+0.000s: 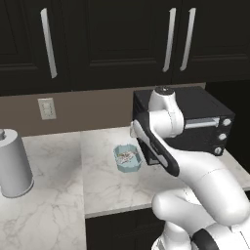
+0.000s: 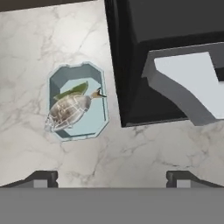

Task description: Place the tupperware on the top shelf of the fridge. Make space for the tupperware among the existing items by rearranging them on the shelves if needed. Close the fridge door when finished.

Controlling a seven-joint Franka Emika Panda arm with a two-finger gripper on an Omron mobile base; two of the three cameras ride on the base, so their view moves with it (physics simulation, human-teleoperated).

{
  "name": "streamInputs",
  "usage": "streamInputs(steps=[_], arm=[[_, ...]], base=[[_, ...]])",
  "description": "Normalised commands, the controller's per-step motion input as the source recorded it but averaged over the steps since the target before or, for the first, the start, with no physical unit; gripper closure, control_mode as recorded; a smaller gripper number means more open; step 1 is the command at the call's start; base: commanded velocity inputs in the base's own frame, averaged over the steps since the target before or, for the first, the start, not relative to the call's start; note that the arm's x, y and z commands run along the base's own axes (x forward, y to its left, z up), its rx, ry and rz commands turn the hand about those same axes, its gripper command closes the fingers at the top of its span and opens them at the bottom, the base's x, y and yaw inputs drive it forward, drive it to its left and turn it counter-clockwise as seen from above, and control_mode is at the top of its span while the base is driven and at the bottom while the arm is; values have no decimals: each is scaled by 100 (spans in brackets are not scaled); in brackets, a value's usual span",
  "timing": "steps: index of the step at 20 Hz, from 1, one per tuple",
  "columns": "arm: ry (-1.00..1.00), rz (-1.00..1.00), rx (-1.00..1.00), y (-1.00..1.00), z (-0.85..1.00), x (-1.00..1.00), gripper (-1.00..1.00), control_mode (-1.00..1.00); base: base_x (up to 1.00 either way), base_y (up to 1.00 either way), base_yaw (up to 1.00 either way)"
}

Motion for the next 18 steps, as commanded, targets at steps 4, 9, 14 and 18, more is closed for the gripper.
streamInputs(steps=[4, 9, 14, 18], arm=[[0, -16, 0, 17, -73, 0, -100, -100], [0, -22, 3, 5, -72, 0, -100, -100], [-1, -17, 13, 0, -55, 4, -100, -100], [-3, -10, 20, 0, -38, 22, -100, -100]], base=[[0, 0, 0], [0, 0, 0], [0, 0, 0], [0, 0, 0]])
